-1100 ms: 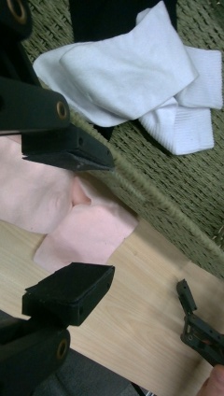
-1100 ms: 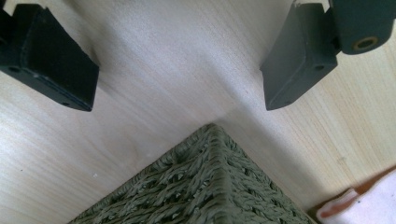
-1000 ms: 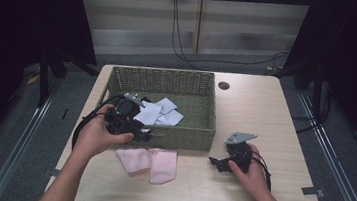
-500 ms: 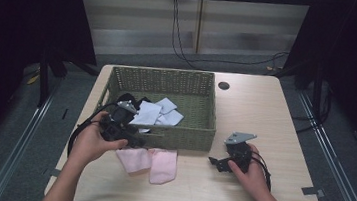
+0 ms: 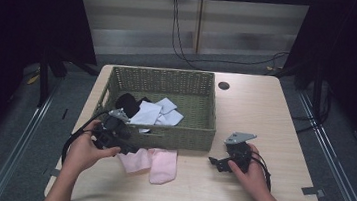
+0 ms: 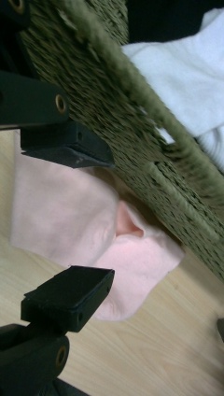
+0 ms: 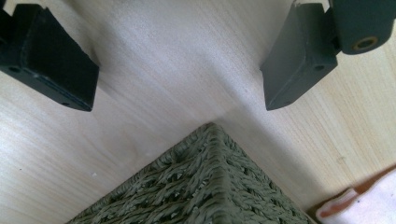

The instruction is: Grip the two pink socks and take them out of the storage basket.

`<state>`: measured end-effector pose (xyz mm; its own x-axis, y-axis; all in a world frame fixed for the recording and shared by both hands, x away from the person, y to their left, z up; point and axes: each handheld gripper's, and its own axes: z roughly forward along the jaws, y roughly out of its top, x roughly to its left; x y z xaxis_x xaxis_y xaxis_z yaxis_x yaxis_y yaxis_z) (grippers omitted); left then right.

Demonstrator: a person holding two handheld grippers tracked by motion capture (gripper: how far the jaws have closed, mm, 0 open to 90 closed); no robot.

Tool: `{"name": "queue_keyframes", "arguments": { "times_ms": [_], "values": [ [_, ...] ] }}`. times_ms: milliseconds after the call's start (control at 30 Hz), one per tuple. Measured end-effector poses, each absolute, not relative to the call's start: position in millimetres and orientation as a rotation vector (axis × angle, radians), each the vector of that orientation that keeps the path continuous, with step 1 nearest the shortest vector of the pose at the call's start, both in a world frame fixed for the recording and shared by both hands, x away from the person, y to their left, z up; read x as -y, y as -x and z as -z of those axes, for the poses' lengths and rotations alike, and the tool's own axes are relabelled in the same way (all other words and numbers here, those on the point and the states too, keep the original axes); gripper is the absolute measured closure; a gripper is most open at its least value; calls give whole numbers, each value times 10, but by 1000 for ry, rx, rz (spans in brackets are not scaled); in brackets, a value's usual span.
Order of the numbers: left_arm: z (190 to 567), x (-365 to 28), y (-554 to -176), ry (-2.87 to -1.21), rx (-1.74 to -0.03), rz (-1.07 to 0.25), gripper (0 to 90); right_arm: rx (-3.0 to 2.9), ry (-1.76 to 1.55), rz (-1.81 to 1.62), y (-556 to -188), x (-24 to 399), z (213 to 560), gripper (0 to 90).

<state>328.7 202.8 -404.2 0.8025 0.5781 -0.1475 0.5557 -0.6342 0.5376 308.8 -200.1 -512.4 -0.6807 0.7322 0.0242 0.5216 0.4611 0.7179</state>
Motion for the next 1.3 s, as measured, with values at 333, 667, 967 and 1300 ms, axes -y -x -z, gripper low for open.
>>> {"name": "queue_keyframes", "arguments": {
  "times_ms": [333,667,967,1300],
  "values": [
    [4230,-2190,-3255,-2399,-861,-65,382,-2426,-1070,-1042,-3089,2001,5124,102],
    [4382,-2390,-3209,-2366,-878,-74,374,-2426,-1071,-1045,-3089,2001,5125,102],
    [4587,-2575,-3162,-2353,-908,-65,361,-2426,-1072,-1045,-3088,2001,5125,102],
    [4827,-2676,-3112,-2359,-932,-57,347,-2426,-1070,-1046,-3089,2001,5125,102]
  ]
}}
